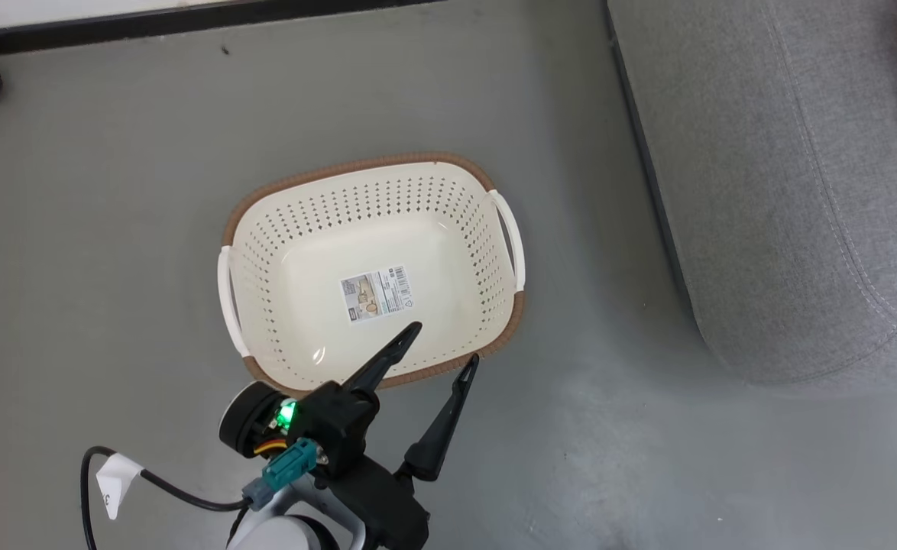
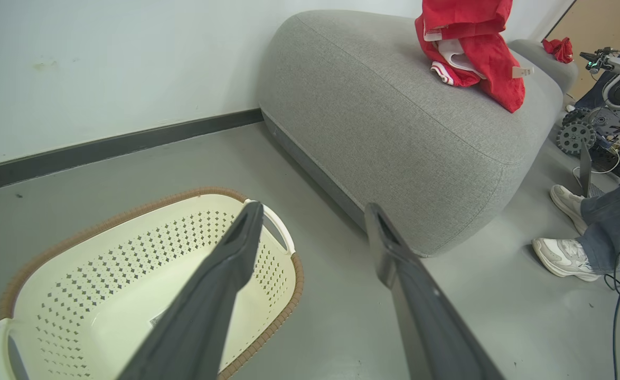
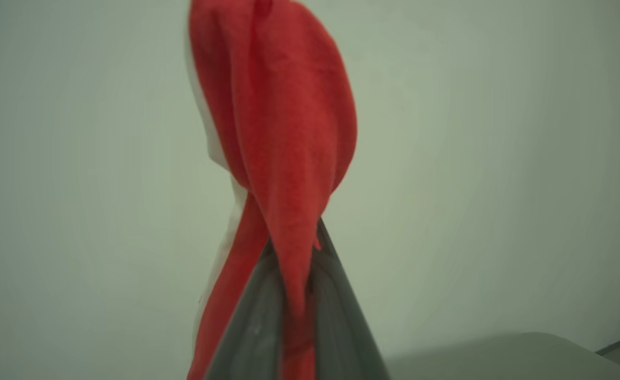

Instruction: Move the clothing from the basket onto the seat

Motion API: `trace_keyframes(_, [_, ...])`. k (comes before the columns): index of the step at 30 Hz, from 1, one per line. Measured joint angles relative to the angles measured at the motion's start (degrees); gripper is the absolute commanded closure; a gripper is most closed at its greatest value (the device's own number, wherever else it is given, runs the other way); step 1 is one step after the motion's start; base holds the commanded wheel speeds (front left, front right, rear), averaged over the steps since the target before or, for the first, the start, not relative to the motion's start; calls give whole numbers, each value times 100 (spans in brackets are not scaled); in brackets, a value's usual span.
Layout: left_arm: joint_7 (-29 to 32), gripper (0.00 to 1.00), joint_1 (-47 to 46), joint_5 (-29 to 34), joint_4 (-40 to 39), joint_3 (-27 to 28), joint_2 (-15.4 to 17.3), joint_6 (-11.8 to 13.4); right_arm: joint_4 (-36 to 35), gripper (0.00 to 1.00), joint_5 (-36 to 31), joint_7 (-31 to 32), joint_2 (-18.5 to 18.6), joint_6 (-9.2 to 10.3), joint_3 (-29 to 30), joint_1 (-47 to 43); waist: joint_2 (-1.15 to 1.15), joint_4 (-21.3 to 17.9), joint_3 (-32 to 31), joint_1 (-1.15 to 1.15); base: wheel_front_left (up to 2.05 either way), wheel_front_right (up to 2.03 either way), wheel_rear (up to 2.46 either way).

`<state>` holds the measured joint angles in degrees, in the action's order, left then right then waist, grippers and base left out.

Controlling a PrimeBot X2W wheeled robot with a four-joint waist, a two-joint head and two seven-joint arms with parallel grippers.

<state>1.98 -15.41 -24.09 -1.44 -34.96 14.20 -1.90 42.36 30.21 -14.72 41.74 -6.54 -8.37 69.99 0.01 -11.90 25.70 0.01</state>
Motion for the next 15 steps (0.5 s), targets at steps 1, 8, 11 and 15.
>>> trace_keyframes(1, [3,0,0,2,-25,-3,0,14,91,100,-1,0,36,-1,13,9,0,-18,52,0,0,0,0])
trace_keyframes(8, [155,0,-3,82,-227,-13,79,40,594,100,1,0,209,-2,154,16,0,-161,388,-1,0,0,0])
trace_keyframes(11, [255,0,-3,104,-283,-12,158,46,791,100,12,0,187,-3,187,-37,0,-212,546,-1,0,0,0])
trace_keyframes(15, [357,0,-3,120,-399,-24,224,88,1000,100,69,0,102,-11,237,-148,0,-271,768,-1,0,0,0])
